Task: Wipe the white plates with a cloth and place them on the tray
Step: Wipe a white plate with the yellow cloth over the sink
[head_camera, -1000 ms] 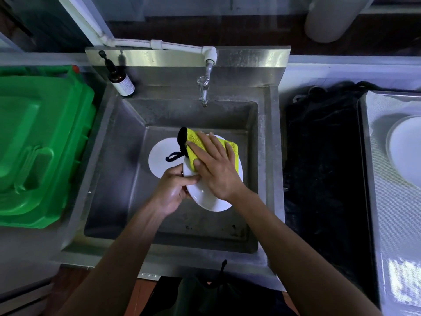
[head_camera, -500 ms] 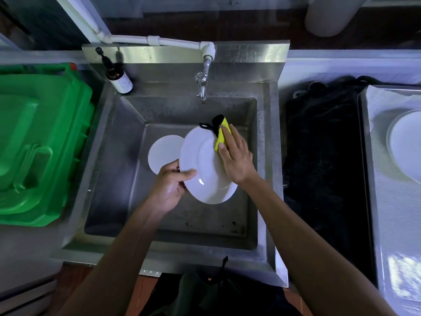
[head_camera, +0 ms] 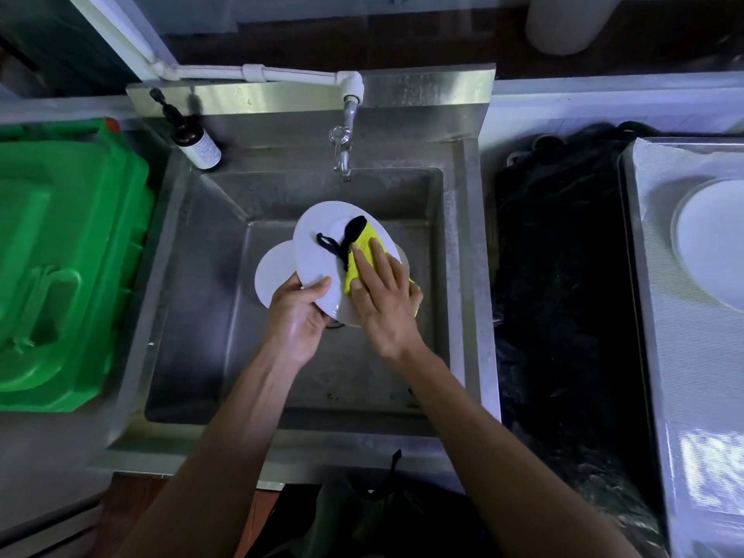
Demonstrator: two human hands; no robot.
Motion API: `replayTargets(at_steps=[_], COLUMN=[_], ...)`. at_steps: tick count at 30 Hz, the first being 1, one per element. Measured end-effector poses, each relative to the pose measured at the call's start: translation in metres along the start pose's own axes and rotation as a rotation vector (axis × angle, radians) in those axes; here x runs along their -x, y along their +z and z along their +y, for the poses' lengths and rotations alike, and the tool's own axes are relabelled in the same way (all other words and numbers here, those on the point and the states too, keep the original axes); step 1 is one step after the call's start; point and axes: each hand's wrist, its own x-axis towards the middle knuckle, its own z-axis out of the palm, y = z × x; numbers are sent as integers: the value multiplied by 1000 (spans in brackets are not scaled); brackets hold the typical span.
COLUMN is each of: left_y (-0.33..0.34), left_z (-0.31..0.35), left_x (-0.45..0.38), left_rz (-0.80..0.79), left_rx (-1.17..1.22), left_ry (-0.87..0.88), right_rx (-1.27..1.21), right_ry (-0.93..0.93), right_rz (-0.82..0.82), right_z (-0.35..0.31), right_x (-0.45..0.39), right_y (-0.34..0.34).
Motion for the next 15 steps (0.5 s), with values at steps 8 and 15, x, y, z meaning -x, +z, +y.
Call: replayTargets(at_steps=[8, 15], left_y=[7, -6], left_z=[-2, -12], left_x=[0, -2], left_rz=[41, 47], left_rx=[119, 231], left_ry=[17, 5], right_rx=[38, 46], right_ry=[-49, -29], right_rz=[75, 92], right_z=[-21, -9], right_x=[21, 29], right_y=[17, 21])
